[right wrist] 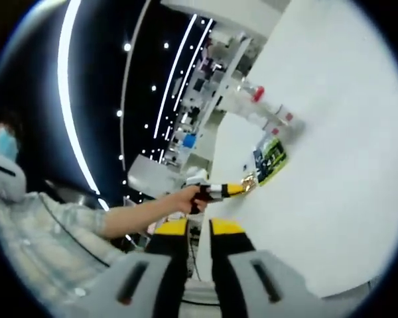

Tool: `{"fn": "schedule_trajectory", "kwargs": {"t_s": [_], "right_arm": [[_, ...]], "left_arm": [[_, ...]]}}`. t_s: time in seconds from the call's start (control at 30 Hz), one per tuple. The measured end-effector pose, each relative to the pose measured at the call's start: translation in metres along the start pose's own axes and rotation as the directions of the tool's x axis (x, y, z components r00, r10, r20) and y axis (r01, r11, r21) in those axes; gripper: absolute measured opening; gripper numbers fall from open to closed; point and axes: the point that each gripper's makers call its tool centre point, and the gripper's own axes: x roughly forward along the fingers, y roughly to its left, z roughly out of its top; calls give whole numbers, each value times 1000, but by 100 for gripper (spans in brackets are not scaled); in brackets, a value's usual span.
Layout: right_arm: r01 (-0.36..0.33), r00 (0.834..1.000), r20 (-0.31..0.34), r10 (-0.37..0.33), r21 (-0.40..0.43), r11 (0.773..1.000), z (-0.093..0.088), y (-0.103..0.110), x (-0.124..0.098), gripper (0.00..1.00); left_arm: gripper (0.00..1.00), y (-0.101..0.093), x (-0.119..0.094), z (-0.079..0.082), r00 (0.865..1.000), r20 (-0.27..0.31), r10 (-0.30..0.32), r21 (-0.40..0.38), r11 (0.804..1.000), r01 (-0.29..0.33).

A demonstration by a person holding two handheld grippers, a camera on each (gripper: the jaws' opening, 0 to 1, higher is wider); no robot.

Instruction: Arrange the skincare products in the storage area until every visible bottle or jar stands upright without overlapping.

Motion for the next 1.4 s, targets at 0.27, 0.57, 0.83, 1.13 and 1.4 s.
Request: {"fn": "schedule_trajectory", "kwargs": {"t_s": [0.27, 0.57, 0.83, 1.13, 1.4], "right_arm": [[-10, 1000, 7, 10, -11, 1000, 3, 3, -2, 10], [-43, 999, -14, 43, -20, 999, 4, 6, 8, 10], [-95, 993, -76, 94, -18, 995, 4, 10, 31, 11], [-141, 973, -196, 126, -65, 988, 8, 15, 71, 14], [-200, 944, -308, 116, -257, 945, 10, 33, 106, 23]], "left_arm": [[19, 2, -6, 1, 1000, 7, 23, 11, 1000, -23], [34, 5, -27, 0, 995, 70, 70, 94, 993, -77], [38, -10, -50, -14, 982, 186, 33, 229, 970, -76], [43, -49, -101, -27, 908, 414, -67, 360, 928, -96], [52, -67, -163, -61, 804, 589, -84, 394, 898, -195]]}}
